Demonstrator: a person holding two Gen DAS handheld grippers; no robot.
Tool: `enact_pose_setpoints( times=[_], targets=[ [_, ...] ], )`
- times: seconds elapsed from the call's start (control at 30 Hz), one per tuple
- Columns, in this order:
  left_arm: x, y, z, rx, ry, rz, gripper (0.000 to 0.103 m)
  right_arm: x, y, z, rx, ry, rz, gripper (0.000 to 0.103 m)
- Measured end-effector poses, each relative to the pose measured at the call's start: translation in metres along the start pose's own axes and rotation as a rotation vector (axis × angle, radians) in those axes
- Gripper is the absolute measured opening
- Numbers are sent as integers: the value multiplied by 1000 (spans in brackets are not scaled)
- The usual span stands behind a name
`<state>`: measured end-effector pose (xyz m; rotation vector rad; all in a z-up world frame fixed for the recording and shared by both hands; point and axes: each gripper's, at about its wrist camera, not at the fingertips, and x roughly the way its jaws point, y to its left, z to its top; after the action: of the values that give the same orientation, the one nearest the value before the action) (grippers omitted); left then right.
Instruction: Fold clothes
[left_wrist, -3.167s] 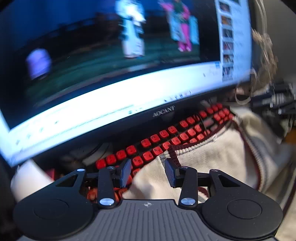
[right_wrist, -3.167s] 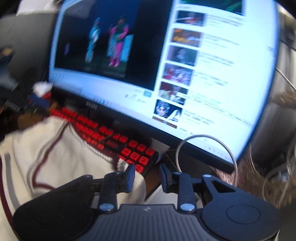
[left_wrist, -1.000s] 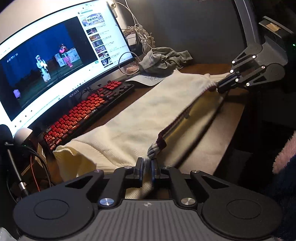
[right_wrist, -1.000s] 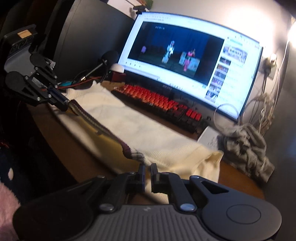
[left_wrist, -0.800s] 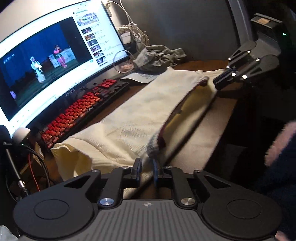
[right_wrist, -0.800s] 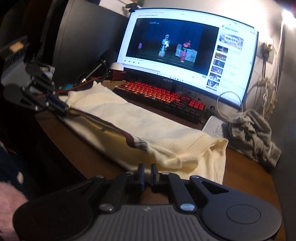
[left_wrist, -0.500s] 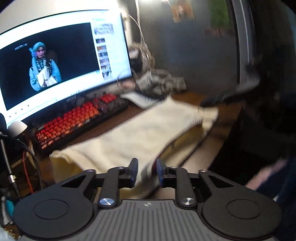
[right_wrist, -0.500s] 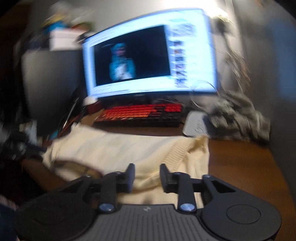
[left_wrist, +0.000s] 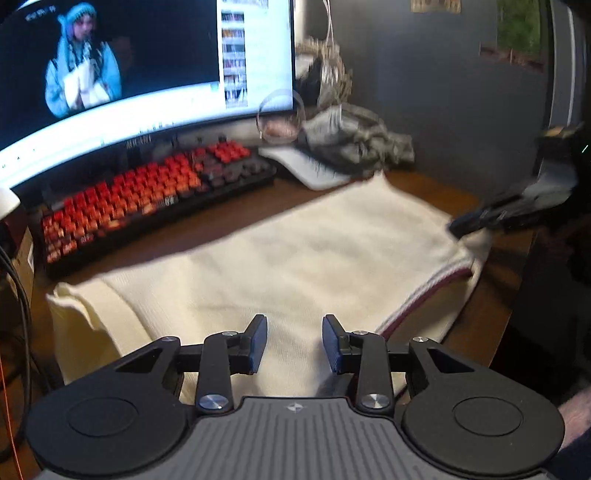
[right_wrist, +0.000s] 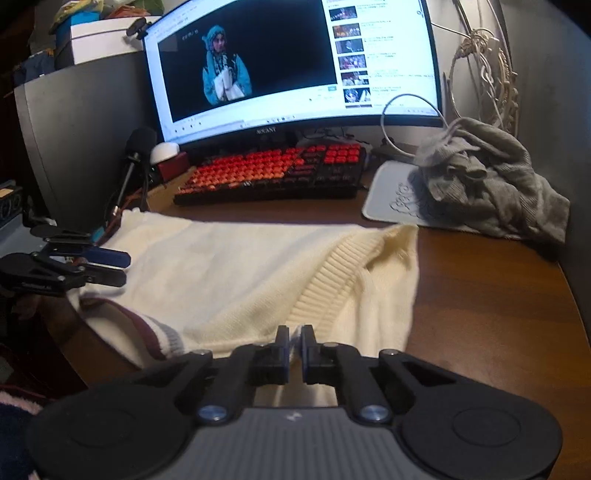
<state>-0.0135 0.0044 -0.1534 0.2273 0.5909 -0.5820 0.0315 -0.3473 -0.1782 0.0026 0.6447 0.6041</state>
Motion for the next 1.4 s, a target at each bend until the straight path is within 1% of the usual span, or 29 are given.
enact_pose_setpoints(
  times=[0.17, 0.27, 0.43, 0.47, 0.6, 0.63, 0.67, 0.73, 0.8, 0.83, 0.9, 0.97, 1.03, 1.13, 1.27, 1.4],
  targets=[
    [24, 2, 3, -23, 46, 12, 34, -19, -13, -15, 97, -51, 3, 3],
    [25, 3, 1, -23, 44, 17, 34, -28, -21, -24, 152, -78, 9, 3],
    [24, -5, 4, 19, 39, 40, 33, -28, -10, -22, 115, -122, -12, 5],
    [24, -9, 6, 36, 32, 44, 33, -28, -8, -22, 108, -131, -16, 9],
    [22, -28, 18, 92, -21, -6, 33, -28, 1, -20, 79, -166, -32, 13],
    [22, -33, 21, 101, -38, -20, 33, -28, 3, -20, 71, -174, -36, 17],
    [25, -39, 25, 105, -53, -33, 33, -28, 5, -20, 64, -183, -40, 19],
    [33, -52, 31, 114, -77, -54, 33, -28, 9, -19, 49, -201, -48, 19],
    [46, -67, 35, 128, -78, -72, 33, -27, 15, -19, 26, -217, -58, 19],
    [53, -75, 37, 135, -75, -82, 33, -23, 22, -22, -27, -219, -64, 19],
    [65, -90, 40, 156, -70, -101, 33, -20, 39, -28, -77, -206, -46, 19],
    [76, -105, 41, 199, -52, -105, 33, -16, 48, -34, -80, -189, -35, 18],
    [82, -115, 39, 225, -60, -84, 34, -13, 52, -41, -66, -168, -42, 18],
    [84, -118, 40, 215, -59, -73, 34, -17, 50, -51, -25, -184, -42, 18],
    [83, -117, 35, 185, -74, -67, 34, -13, 45, -41, -42, -174, -50, 18],
    [82, -123, 32, 209, -99, -67, 32, -9, 39, -31, -59, -164, -59, 19]
  ],
)
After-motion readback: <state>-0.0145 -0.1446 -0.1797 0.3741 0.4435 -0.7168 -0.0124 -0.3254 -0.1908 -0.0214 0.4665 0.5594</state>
